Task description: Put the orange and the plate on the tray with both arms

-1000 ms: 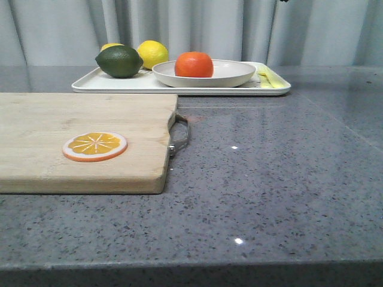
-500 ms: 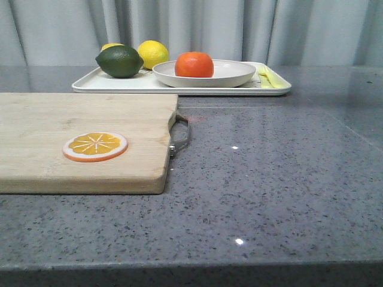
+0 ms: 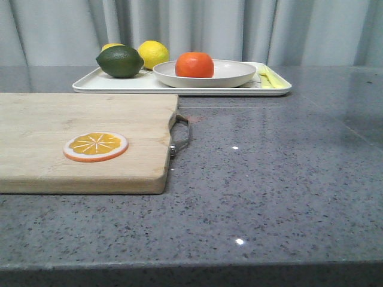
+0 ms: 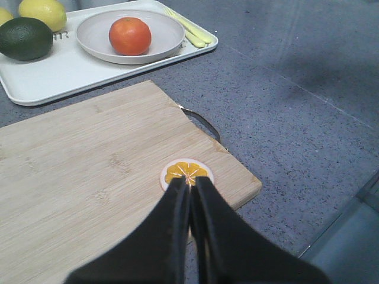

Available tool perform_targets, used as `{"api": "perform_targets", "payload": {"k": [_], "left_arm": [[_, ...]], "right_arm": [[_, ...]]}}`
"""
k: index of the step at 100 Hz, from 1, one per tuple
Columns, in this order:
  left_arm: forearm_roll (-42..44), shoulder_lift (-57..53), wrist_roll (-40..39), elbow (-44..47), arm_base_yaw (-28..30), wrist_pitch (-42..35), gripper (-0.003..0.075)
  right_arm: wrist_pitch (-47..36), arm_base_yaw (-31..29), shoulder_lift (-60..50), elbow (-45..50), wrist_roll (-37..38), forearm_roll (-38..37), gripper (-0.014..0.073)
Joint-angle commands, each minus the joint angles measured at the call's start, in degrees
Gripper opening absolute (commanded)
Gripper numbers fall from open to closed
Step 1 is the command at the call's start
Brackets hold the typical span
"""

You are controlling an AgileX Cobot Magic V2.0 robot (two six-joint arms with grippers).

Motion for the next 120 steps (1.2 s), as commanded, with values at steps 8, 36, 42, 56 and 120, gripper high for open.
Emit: {"api": "perform_targets", "payload": {"k": [8,36,42,56,120], "left_arm": [[-0.43,0.15,-0.45,-1.65,0.03,-4.19,-0.0019],[-0.98,0.15,-0.45,-1.65,0.03,-4.15,-0.0019],[-1.40,0.15,-0.45,-1.65,0.03,-4.02,-0.0019],[-2.58,0.03,-0.35,-1.52,0.03,-3.92,-0.0019],[-3.01,-6.09,-0.02,4.96,0.03,-3.59,-0.0019]], "right_arm": [[-10.03,-0.11,-8.63,9.15,-0.80,-0.11,-0.0060],[-18.32,-0.11,-21.40,26.37,-0.80,-0.11,-0.0060],[-19.78,-0.11,-24.04,29.62,-0.80,-0.11,-0.0060],[-21.83,-0.11,-30.51,35.92,-0.80,-0.11,-0.0060],[-22.81,-0.11,-43.18,46.72,-0.80,-0.11,-0.0060]]}}
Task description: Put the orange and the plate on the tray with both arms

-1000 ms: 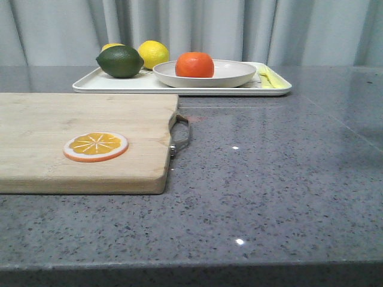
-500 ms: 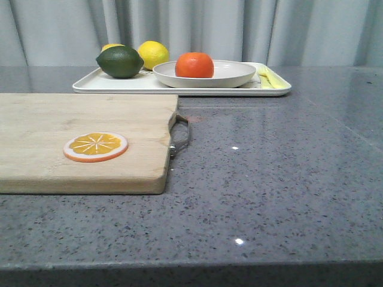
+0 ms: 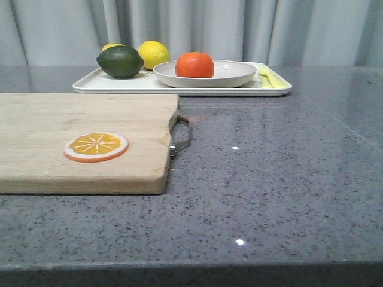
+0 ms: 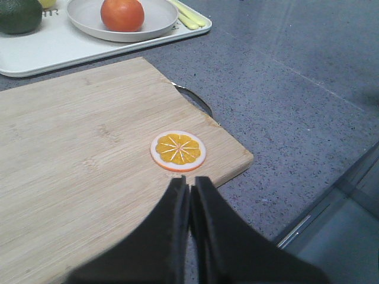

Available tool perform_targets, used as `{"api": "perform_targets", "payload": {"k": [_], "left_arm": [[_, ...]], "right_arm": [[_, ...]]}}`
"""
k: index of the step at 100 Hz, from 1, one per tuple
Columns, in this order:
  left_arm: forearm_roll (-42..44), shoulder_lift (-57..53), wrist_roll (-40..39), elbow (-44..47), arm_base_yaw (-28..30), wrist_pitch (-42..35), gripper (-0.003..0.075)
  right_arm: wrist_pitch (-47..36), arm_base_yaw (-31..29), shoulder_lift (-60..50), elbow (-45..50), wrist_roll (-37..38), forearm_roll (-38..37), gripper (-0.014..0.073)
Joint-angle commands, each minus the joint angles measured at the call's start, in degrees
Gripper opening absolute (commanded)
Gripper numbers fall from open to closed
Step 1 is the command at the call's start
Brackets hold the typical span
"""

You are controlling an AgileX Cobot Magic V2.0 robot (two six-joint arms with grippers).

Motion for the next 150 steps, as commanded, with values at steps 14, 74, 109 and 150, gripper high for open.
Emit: {"api": "perform_targets", "payload": {"k": [14,74,109,150], "left_arm": [[-0.72,0.44,-0.02,-1.49,0.03,-3.76,-0.0019],[-0.72,0.44,-0.02,-1.49,0.03,-3.76,-0.0019],[2.09,-3.19,-0.02,5.97,0.12,-13.86,-0.0019],[1.90,-15.44,-0.02,22.83,16.99,-36.43,-0.0019]], "right_arm": [[-4.30,-0.11,0.21,-1.35,-0.66,-0.11,-0.0060],[-4.30,-0.11,0.21,-1.35,-0.66,-0.11,-0.0060],[-4.30,-0.11,0.21,-1.35,-0.66,-0.11,-0.0060],[-4.30,-0.11,0.21,-1.35,-0.66,-0.11,-0.0060]]}}
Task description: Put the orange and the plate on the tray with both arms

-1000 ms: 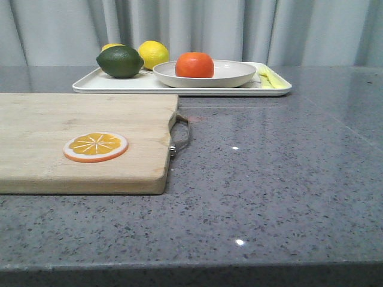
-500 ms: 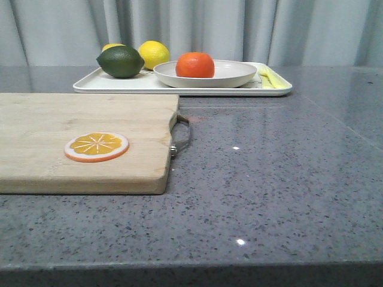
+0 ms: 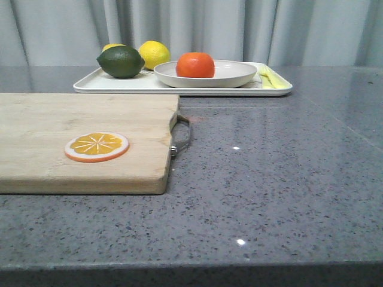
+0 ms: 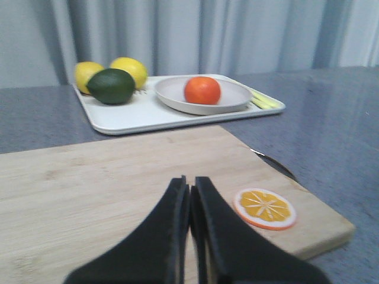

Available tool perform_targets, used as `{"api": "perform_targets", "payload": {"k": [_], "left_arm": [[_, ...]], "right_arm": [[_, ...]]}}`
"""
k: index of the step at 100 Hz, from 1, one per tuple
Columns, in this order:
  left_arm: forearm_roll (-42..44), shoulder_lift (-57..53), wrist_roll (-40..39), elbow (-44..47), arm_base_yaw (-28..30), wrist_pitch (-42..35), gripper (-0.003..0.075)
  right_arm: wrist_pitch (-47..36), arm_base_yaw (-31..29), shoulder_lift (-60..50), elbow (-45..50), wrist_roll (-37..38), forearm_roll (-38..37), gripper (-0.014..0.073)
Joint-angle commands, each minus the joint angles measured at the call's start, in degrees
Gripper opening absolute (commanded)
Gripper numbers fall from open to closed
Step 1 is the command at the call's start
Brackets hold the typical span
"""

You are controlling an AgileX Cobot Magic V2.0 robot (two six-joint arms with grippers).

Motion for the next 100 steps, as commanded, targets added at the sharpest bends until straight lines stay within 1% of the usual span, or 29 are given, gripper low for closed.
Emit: {"api": "perform_targets", "payload": {"k": [1,23,43,68,100], "left_arm": [[-0.08,-1.83,-0.02,1.25,4.12,-8.37,-0.0019],[-0.08,-7.24,-0.02,6.32,15.40,-8.96,-0.0019],[-0.08,-8.03,-0.02,9.14,22.39,-9.34,-0.0019],[-0.08,-8.03,0.10,9.14,26.93,-8.42,-0.0019],[0.17,-8.03,0.10,9.14,27.05,-8.55,-0.0019]], "right_arm": [[-4.30,-0.11,0.21,-1.35,-0.66,-0.11,-0.0060],[-4.30,-0.11,0.21,-1.35,-0.66,-0.11,-0.0060],[-4.24,-0.11,0.26,-1.35,-0.66,-0.11,-0.0060],[-4.24,-0.11,0.26,-1.35,-0.66,-0.11,-0.0060],[-4.24,-0.11,0.26,-1.35,-0.66,-0.11,-0.0060]]}}
